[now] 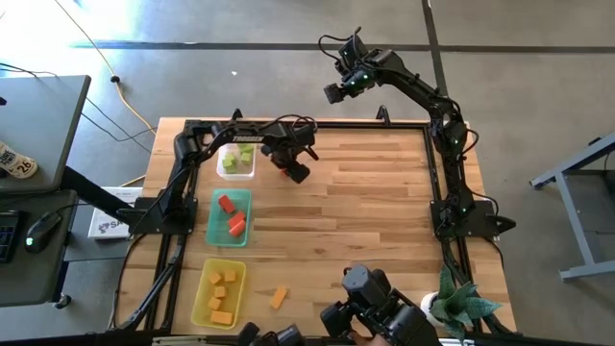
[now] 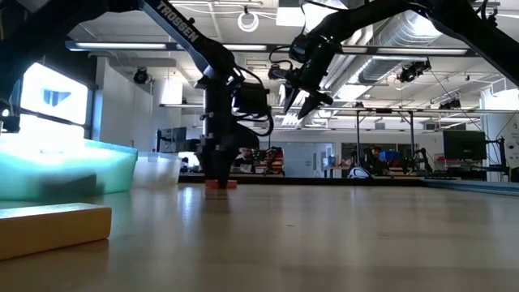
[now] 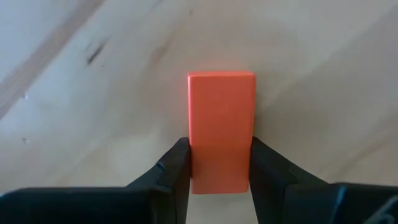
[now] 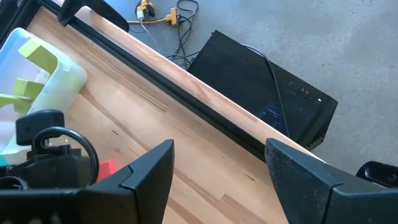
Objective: Sort & place blocks by color
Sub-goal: Put the orange rectangular block into the green bin
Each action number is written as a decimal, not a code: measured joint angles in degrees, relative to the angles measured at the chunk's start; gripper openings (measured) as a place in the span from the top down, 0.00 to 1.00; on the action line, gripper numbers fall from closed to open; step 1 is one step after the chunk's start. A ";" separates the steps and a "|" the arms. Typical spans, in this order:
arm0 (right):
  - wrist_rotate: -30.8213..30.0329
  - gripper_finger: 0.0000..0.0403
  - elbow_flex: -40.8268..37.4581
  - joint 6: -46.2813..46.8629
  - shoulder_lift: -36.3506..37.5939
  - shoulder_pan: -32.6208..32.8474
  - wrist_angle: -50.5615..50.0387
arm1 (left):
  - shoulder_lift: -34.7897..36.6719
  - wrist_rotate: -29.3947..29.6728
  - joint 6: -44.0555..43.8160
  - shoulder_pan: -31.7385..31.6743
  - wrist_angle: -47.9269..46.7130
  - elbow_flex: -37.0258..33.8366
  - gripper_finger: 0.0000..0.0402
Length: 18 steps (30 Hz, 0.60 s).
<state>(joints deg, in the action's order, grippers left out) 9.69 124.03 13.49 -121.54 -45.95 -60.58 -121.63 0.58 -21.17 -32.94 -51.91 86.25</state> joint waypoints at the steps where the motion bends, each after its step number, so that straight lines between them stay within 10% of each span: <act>1: 0.02 0.41 0.00 0.01 0.00 0.00 0.00 | 0.45 0.05 0.71 0.15 -0.47 -0.09 0.76; 18: 1.07 0.41 0.00 -2.02 0.00 1.21 -0.92 | 25.83 2.15 -0.61 8.54 -19.88 -0.17 0.74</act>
<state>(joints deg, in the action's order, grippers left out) 10.76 124.03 11.46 -121.54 -44.74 -61.49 -95.80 2.74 -21.78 -24.40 -71.80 86.08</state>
